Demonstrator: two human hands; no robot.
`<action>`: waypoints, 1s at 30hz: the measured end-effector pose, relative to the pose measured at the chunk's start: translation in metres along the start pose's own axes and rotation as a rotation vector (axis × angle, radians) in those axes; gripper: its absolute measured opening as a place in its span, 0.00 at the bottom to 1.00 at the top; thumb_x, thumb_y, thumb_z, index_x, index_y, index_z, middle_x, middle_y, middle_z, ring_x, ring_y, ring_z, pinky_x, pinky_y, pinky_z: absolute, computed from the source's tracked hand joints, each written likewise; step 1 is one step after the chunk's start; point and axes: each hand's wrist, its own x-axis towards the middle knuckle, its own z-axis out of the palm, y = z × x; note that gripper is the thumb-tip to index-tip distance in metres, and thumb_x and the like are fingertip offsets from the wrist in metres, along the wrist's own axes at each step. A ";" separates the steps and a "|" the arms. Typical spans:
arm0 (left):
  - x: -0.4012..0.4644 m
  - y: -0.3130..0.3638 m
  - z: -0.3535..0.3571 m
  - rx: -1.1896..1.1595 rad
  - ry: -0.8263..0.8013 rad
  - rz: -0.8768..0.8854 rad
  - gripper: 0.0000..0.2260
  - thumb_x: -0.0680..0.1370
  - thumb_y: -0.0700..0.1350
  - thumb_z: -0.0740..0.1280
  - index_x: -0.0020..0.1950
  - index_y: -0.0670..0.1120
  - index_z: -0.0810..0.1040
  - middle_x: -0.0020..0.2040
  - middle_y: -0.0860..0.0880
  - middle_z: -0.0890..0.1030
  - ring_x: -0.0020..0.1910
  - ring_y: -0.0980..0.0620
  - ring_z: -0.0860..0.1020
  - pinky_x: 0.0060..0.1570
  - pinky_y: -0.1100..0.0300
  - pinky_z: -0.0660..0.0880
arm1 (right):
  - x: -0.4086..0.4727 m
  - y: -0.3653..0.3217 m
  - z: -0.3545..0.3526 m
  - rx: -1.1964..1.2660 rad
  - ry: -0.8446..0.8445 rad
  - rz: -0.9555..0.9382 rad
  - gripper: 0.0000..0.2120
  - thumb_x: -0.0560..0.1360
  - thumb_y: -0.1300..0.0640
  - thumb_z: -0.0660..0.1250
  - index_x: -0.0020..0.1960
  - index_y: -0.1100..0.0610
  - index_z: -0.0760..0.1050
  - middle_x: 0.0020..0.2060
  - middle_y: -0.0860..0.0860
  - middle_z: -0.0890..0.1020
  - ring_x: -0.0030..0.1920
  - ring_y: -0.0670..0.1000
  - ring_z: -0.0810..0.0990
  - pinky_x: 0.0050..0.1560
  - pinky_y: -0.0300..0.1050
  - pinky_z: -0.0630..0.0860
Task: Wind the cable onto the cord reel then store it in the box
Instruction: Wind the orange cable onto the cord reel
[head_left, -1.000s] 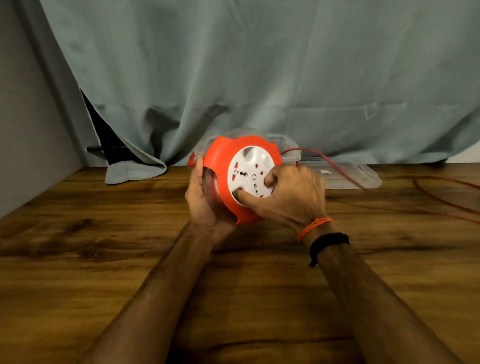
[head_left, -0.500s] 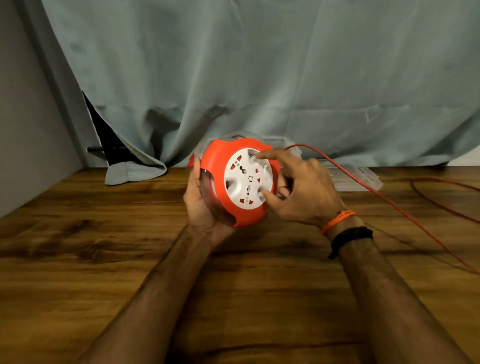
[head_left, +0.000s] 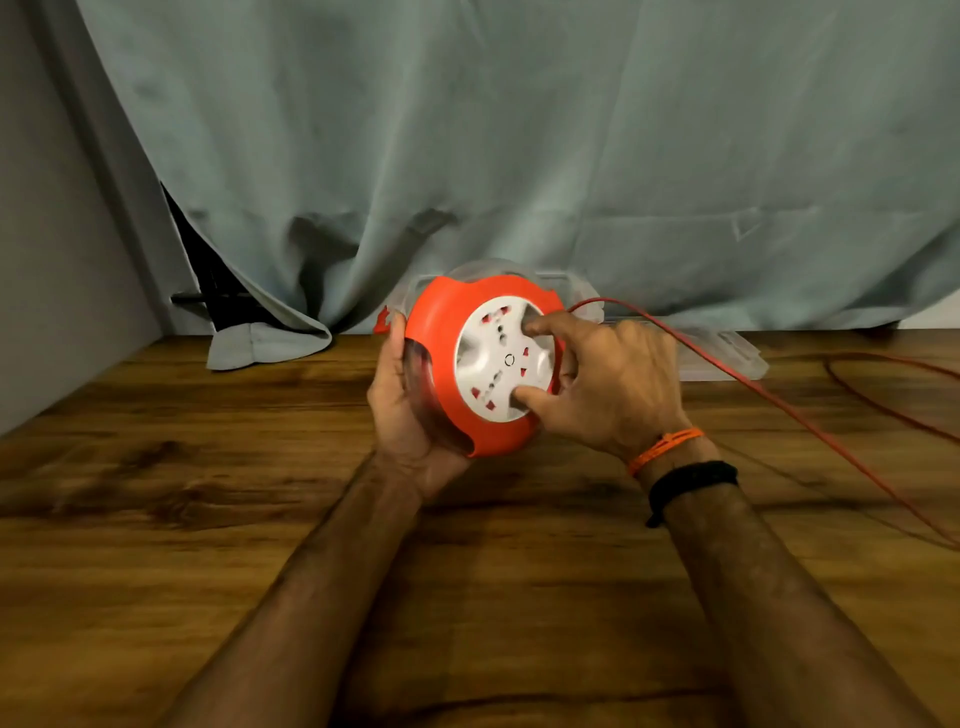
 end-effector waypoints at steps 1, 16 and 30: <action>0.001 -0.001 0.001 0.004 0.000 0.009 0.38 0.77 0.71 0.56 0.76 0.45 0.70 0.73 0.36 0.73 0.72 0.34 0.71 0.71 0.31 0.62 | -0.002 -0.002 0.002 0.004 0.025 0.045 0.30 0.59 0.30 0.70 0.56 0.45 0.77 0.39 0.50 0.84 0.47 0.57 0.81 0.49 0.48 0.72; -0.004 0.004 0.009 -0.022 -0.024 0.003 0.38 0.78 0.72 0.51 0.68 0.43 0.79 0.68 0.37 0.78 0.67 0.36 0.76 0.65 0.37 0.73 | 0.004 -0.008 -0.006 0.246 0.045 0.050 0.16 0.65 0.37 0.71 0.38 0.50 0.78 0.21 0.43 0.70 0.30 0.49 0.76 0.40 0.48 0.77; -0.005 0.002 0.009 -0.013 -0.006 0.017 0.37 0.78 0.71 0.51 0.70 0.45 0.78 0.69 0.37 0.78 0.67 0.36 0.76 0.66 0.35 0.71 | 0.000 -0.001 0.000 -0.001 -0.038 -0.079 0.31 0.66 0.42 0.68 0.69 0.40 0.69 0.38 0.54 0.82 0.46 0.60 0.80 0.49 0.52 0.76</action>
